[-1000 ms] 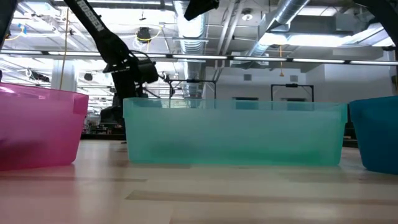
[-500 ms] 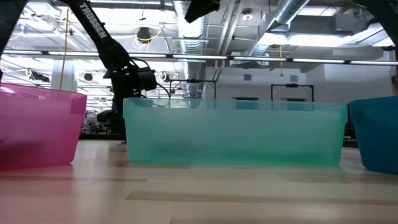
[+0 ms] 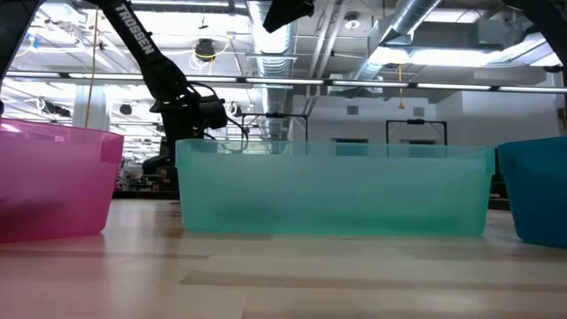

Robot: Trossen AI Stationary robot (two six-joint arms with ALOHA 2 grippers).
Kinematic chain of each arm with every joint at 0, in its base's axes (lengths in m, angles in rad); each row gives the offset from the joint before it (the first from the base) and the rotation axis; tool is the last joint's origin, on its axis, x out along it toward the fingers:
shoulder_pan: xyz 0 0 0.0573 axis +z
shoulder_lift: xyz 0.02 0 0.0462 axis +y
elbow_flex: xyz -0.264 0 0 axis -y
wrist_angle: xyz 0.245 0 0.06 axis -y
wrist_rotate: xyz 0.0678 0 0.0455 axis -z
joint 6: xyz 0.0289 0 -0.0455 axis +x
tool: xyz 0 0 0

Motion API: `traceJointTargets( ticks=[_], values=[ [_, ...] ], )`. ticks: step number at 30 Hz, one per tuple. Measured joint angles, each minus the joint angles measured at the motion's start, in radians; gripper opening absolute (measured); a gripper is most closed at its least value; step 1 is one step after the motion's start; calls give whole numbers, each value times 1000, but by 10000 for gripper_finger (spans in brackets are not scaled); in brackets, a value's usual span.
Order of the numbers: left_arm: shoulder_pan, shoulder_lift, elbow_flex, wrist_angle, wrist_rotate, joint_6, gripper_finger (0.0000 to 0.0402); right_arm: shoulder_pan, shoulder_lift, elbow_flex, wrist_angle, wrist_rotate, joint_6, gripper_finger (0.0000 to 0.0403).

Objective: Sort silverware by color (type)

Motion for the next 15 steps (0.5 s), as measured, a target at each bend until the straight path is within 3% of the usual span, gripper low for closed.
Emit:
traceJointTargets(
  ticks=[2,7,15],
  values=[
    [0,0,0,3,0,15,9,0,0,0,1,0,11,123],
    [2,-6,-2,8,34,41,2,1,-1,0,22,-1,55,123],
    [2,-99,-5,49,220,61,1,2,-71,1,103,-2,104,123]
  ],
)
